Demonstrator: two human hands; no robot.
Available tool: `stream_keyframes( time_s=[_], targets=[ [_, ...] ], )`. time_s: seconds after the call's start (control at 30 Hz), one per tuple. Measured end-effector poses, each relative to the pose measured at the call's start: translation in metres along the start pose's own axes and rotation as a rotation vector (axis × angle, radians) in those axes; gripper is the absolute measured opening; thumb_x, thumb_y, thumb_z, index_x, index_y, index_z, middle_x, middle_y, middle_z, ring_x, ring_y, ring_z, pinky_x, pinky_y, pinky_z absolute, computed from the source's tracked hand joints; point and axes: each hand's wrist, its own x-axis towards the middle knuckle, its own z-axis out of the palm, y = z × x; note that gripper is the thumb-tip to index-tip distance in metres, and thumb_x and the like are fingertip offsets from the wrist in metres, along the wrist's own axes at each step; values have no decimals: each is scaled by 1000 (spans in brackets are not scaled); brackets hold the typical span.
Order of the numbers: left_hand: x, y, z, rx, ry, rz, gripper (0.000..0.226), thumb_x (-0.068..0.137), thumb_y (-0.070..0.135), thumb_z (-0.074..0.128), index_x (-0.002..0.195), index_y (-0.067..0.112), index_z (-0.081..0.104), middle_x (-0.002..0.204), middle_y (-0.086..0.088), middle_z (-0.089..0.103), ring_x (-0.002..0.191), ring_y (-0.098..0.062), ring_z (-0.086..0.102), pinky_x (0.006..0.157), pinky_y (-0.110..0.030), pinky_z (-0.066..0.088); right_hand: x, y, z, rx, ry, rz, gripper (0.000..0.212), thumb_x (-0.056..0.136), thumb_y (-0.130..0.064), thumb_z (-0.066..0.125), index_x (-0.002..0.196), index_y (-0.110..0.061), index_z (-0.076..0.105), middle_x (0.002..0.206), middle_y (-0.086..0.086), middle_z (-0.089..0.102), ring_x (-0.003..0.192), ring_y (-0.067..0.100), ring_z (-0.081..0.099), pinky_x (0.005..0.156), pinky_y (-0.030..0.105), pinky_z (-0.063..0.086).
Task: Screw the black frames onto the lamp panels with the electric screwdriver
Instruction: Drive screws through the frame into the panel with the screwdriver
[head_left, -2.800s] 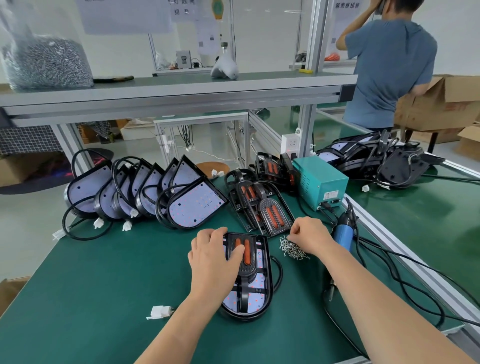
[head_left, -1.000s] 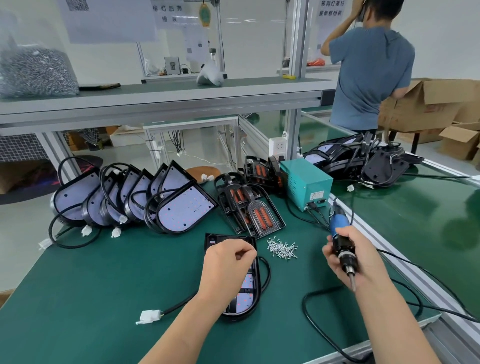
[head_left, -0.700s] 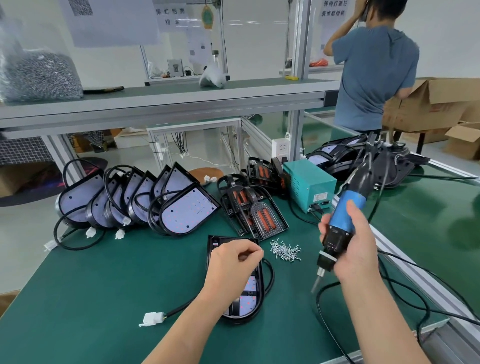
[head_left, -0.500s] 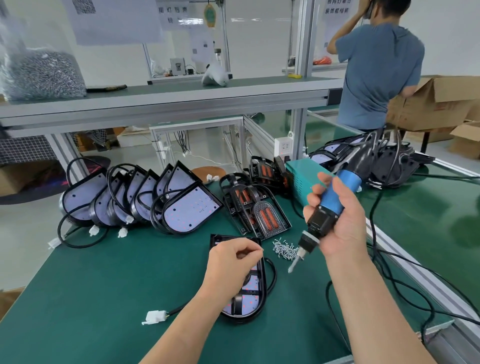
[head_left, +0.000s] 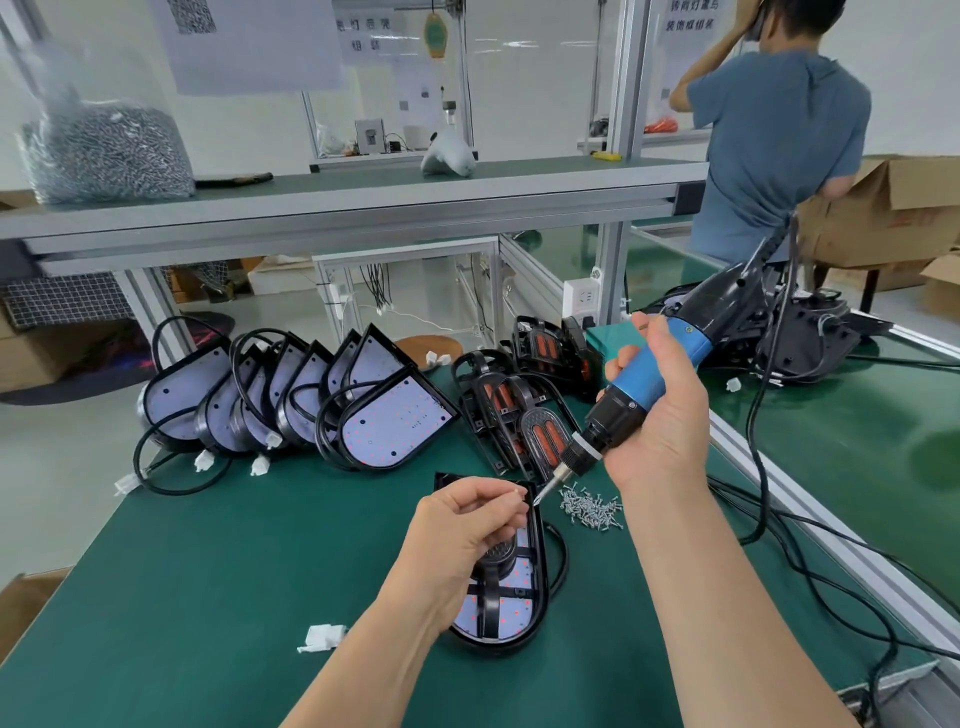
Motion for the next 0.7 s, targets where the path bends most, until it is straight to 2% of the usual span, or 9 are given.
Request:
stream_keyframes(
  time_s=[0.1,0.27,0.47,0.7],
  targets=[
    [-1,0,0,-46,-14,-14,9,69,13,80,78,12,81,80,-12,74,70,-15,69,67,-20,56,-1,2,1,1,37,6,26,83,-27,80,103,-20,64,76,-7,56,69,9,53,63,18,47],
    [-2,-3,1,-97,-27,-34,12,65,13,80,77,10,80,82,-15,74,69,-16,69,65,-20,56,-2,3,8,20,48,-74,30,70,-29,82,95,-24,65,81,-9,59,68,7,53,67,18,49],
    [-1,-3,5,-160,-11,-50,14,65,8,77,79,5,77,81,-18,73,66,-16,69,62,-19,56,-4,7,7,12,21,-135,27,75,-27,79,95,-24,62,79,-10,57,65,4,52,64,15,50],
    [-3,-8,8,-197,58,-39,8,84,-8,67,87,-2,72,78,-15,71,64,-15,68,61,-18,55,-9,14,4,-42,27,-216,16,84,-30,76,95,-30,64,74,-12,56,66,3,55,64,15,49]
  ],
)
